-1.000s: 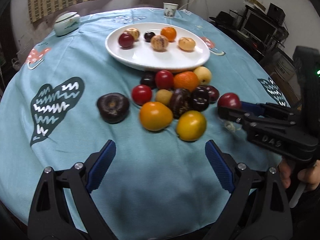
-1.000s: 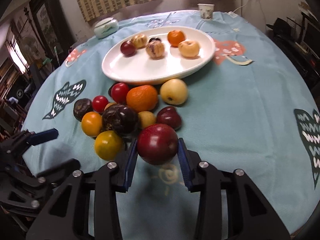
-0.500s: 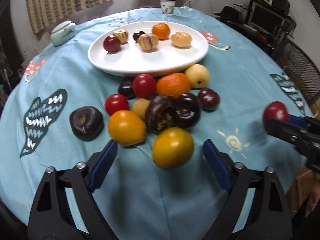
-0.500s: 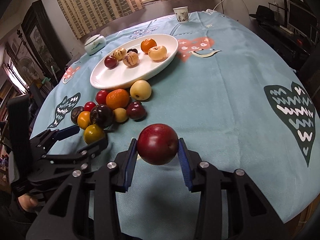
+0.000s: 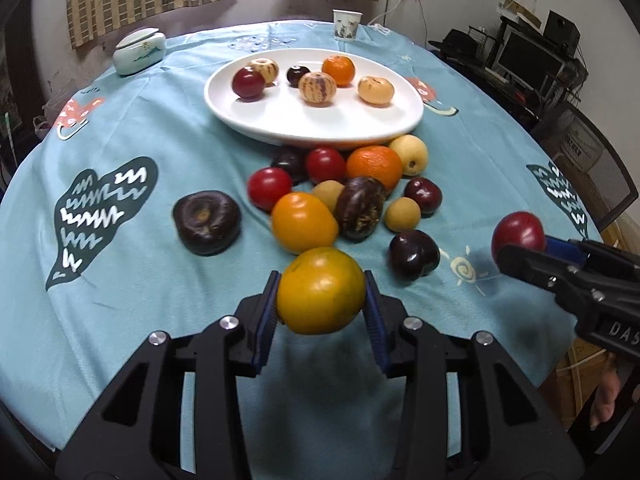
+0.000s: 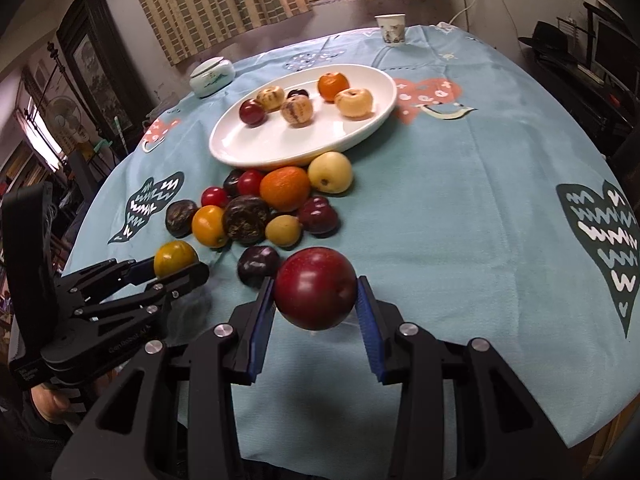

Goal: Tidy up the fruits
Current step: 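Carry the red apple to the plate while the left tool carries a yellow tomato there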

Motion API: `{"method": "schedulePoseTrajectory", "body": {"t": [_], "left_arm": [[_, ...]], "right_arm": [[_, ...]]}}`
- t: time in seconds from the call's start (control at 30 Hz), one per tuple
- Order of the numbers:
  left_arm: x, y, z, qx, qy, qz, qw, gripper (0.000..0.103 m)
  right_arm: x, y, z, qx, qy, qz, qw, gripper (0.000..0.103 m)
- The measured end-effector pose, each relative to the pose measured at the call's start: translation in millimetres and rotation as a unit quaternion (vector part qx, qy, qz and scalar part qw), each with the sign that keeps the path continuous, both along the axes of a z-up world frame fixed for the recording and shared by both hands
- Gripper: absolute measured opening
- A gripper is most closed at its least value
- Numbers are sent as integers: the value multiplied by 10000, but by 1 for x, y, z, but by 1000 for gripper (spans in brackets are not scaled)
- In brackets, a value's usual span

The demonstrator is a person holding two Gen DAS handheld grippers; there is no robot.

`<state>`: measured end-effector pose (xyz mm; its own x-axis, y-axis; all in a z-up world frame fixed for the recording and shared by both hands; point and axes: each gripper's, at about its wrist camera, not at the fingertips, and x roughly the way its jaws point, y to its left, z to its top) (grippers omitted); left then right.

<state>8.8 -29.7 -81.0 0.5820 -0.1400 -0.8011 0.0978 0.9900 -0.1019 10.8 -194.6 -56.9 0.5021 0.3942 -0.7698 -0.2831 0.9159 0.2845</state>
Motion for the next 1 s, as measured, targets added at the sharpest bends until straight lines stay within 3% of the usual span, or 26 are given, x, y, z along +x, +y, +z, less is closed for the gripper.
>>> {"method": "schedulePoseTrajectory", "body": {"t": [0.37,0.6,0.8,1.0], "left_arm": [[-1,34,14,-150,-183,190,9995,40],[25,51,32,-138,-355,279,9989,40],[82,52,51,-76,-338,141,9993,40],[172,38,67,-33,-249,-16,9997,40]], "right_arm": [[1,29,3,-192,-16,283,9994,41],[23,32,11,-171,-100,276,9994,41],[68,40,21,-206,-78,374,9991,41],[156,49,36,-445,-185,171,9987,41]]}}
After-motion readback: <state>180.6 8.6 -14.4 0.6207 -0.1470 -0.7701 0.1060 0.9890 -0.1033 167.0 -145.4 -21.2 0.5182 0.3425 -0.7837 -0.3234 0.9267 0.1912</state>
